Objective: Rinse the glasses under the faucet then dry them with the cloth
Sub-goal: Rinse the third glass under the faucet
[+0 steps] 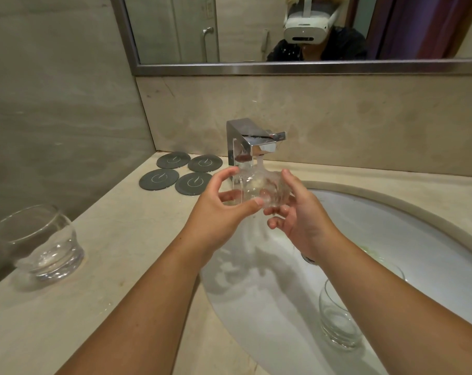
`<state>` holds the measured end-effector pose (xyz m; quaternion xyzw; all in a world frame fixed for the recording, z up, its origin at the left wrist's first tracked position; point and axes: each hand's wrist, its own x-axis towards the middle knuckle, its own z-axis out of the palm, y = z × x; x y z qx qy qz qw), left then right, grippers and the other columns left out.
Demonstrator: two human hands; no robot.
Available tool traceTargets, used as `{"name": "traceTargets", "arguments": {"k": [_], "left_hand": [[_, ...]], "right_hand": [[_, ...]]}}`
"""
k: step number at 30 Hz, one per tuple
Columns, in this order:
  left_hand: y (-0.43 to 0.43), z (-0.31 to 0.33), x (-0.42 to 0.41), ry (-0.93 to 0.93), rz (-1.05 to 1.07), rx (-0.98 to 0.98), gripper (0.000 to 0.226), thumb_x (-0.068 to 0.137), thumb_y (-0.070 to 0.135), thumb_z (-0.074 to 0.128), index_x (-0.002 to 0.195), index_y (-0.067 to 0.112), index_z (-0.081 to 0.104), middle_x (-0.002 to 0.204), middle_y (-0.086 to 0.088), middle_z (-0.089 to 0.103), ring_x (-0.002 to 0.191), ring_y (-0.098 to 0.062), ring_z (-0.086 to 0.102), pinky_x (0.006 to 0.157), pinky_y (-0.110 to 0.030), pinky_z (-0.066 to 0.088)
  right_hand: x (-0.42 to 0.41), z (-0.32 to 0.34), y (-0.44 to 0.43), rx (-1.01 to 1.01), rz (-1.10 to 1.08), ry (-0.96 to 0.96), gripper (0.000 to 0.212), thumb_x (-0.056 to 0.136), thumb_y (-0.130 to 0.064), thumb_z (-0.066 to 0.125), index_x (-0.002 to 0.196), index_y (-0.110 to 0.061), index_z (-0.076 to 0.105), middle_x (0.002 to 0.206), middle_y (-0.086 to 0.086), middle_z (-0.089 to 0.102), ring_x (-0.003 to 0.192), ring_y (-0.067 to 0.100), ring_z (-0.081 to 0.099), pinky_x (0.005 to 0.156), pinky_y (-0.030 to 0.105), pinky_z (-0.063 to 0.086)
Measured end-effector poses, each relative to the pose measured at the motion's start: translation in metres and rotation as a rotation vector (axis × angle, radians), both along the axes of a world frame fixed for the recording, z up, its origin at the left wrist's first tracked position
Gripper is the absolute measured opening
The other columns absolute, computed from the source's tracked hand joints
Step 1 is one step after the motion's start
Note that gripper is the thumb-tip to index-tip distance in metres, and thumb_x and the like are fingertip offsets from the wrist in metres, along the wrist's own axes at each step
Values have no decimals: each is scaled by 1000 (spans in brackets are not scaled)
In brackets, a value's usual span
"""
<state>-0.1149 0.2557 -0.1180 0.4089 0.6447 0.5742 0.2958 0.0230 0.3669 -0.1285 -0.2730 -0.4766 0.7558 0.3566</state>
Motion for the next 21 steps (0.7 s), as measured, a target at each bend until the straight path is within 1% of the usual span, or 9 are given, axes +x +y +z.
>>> {"name": "traceTargets", "arguments": {"k": [2,4,6,9,11,12,15,19,21], "left_hand": [[0,-1,-1,-41,5,7,84,65,50,96,140,50,58,119,-7,76,111,-10,75,107,-46,58],[1,-2,0,-67,2,11,79,75,39,97,143,42,57,113,-8,79,109,-12,76,106,-46,59],[3,-4,0,-82,-15,13,82,74,40,96,145,41,55,116,-9,79,114,-14,75,106,-45,60],[3,-5,1,-32,-51,-8,93,72,46,97,151,50,46,131,-3,71,118,-12,74,103,-33,58],[2,-4,2,22,-77,-25,91,86,31,91,155,54,37,138,5,61,115,-8,74,91,-17,54],[2,-4,3,38,-81,-23,90,89,25,88,156,54,35,141,6,58,115,-9,75,88,-15,52],[3,-5,1,61,-63,-9,85,91,22,86,155,53,40,144,5,59,117,-13,74,87,-17,53],[2,-3,0,70,-23,-7,73,88,35,88,148,50,48,138,5,65,121,1,66,88,-20,52],[3,-4,0,41,-19,-2,76,82,46,91,147,48,51,140,3,66,126,-2,64,97,-27,55]], "right_hand": [[0,0,0,21,34,14,28,101,-32,63,124,-21,74,99,7,69,65,19,59,50,31,42],[-2,-1,0,38,7,26,31,93,-19,64,121,-26,76,99,10,69,64,21,58,50,31,41],[-3,-2,1,30,-47,39,35,91,-13,64,123,-22,75,98,12,67,61,22,56,50,31,41],[-2,-2,2,26,-82,31,30,96,-15,67,125,-13,72,94,11,66,56,20,55,48,30,41],[-1,-1,1,20,-97,16,24,99,-19,68,121,-9,72,93,10,66,55,20,55,47,30,42],[-1,-1,1,19,-101,12,22,99,-21,69,118,-10,73,93,9,66,55,20,54,47,30,42],[0,0,-1,38,-93,-6,23,100,-32,71,111,-13,76,89,8,69,56,20,53,47,30,42],[0,1,-2,-14,-64,-27,32,98,-45,71,110,-15,77,87,6,69,61,19,57,51,31,47],[0,-1,-1,-21,-38,-27,35,99,-44,69,117,-14,76,91,5,72,69,21,60,53,32,48]]}}
